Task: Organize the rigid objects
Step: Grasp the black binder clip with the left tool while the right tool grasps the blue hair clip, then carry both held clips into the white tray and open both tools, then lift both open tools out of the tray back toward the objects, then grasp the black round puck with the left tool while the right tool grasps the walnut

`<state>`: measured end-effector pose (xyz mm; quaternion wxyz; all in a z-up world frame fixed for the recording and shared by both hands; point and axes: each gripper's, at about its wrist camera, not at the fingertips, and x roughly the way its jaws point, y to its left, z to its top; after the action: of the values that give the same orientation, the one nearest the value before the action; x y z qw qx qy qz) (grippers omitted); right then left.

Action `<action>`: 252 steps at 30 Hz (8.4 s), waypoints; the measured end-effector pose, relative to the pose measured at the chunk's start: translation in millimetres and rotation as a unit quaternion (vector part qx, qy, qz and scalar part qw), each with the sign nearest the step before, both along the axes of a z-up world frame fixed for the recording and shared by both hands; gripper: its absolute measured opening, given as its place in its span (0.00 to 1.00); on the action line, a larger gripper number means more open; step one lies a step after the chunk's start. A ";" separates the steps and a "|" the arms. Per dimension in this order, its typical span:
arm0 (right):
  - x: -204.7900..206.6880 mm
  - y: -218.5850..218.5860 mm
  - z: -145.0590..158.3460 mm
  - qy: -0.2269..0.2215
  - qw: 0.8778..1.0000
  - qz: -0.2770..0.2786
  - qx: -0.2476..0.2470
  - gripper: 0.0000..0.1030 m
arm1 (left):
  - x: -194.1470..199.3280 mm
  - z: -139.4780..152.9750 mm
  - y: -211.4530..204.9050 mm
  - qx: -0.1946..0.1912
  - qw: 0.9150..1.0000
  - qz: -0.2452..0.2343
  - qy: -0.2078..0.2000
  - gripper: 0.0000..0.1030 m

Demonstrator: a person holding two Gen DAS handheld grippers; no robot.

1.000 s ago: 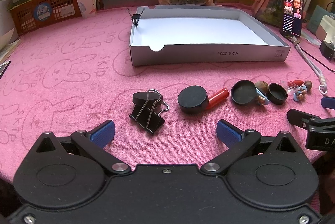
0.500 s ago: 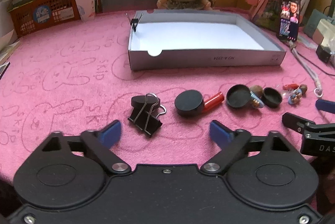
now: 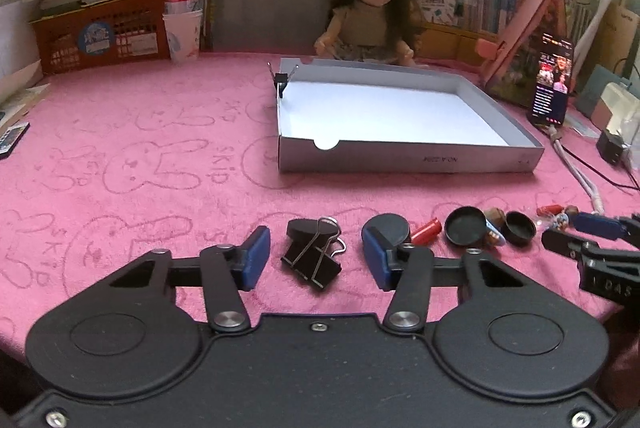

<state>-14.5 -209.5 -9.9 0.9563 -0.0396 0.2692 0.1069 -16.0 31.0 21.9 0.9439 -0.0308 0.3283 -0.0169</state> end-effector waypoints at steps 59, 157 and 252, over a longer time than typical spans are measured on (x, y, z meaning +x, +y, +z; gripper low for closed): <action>-2.5 5.0 -5.2 0.009 0.996 0.092 0.011 0.50 | -31.0 -14.3 -26.9 0.019 0.994 -0.110 0.010 0.43; 189.9 25.8 11.6 0.120 0.992 -0.029 0.008 0.44 | 172.5 -15.2 -35.5 0.042 0.998 -0.020 0.035 0.29; 19.5 -29.0 -3.1 -0.034 0.996 -0.078 -0.034 0.89 | -19.9 -3.0 5.2 0.035 0.998 0.018 -0.043 0.43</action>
<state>4.9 -238.5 -13.0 0.9684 -0.0545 0.2424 0.0211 -35.9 36.2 18.9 0.9579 -0.0028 0.2870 0.0103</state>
